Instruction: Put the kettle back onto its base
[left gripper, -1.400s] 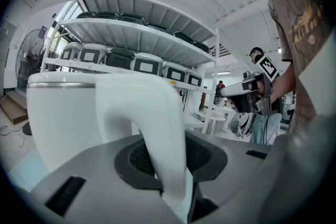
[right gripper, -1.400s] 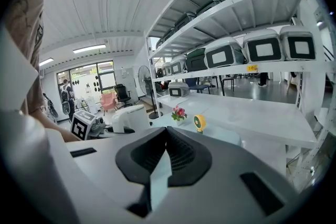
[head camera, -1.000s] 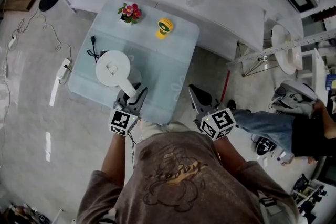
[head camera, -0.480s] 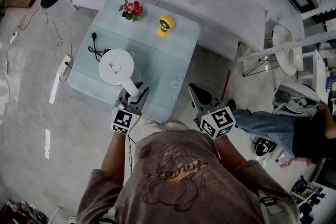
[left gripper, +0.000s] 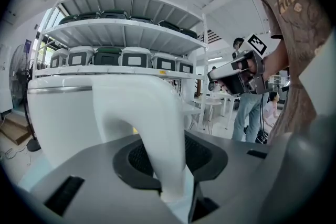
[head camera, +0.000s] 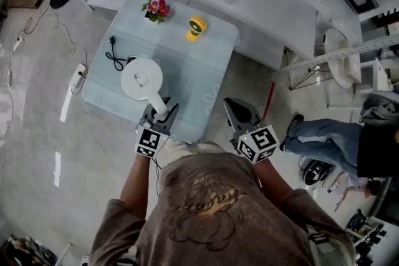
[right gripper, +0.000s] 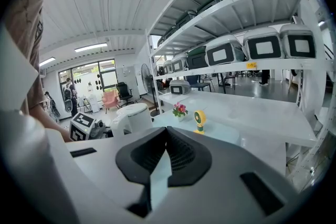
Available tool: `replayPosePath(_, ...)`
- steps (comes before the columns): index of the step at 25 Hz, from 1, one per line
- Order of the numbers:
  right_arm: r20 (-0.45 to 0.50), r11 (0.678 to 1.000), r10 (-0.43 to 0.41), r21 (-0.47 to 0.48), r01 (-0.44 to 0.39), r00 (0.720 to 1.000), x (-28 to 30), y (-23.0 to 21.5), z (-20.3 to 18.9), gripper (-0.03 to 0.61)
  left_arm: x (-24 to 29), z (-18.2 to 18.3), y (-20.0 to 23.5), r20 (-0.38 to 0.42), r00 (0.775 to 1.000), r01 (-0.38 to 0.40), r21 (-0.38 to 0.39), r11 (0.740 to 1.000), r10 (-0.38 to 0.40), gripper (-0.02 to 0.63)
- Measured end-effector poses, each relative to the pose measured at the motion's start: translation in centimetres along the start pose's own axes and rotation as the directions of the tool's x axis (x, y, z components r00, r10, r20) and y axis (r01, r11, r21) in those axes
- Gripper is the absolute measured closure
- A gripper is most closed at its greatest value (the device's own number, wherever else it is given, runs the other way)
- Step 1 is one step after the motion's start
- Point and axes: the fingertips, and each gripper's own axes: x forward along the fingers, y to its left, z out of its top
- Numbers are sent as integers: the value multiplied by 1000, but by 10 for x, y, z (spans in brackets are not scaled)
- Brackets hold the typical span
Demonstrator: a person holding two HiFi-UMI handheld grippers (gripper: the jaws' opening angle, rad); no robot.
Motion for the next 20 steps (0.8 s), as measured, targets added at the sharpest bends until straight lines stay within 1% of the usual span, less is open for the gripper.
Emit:
replayPosePath(5, 2, 1000, 23, 0, -23, 1000, 4, 4, -3, 578, -4, -13, -8, -37, 999, 8, -12, 1000, -9, 476)
replayPosePath(9, -1, 998, 56, -4, -56, 998, 12, 11, -4, 577, -15, -27, -5, -80, 997, -21, -52, 998, 16, 415)
replayPosePath(11, 1, 997, 80, -8, -80, 997, 18, 16, -3, 578, -26, -25, 0, -79, 996, -48, -73, 996, 42, 387)
replayPosePath(14, 7, 993, 115, -20, -115, 993, 28, 23, 1, 578, -46, -10, 8, -56, 995, -87, -98, 991, 82, 377)
replayPosePath(17, 18, 988, 151, -34, -150, 988, 38, 29, 8, 577, -66, 15, 13, -28, 994, -112, -127, 986, 109, 373)
replayPosePath(20, 39, 981, 191, -49, -189, 981, 47, 38, 18, 578, -87, 39, 21, 2, 988, -155, -141, 978, 156, 371)
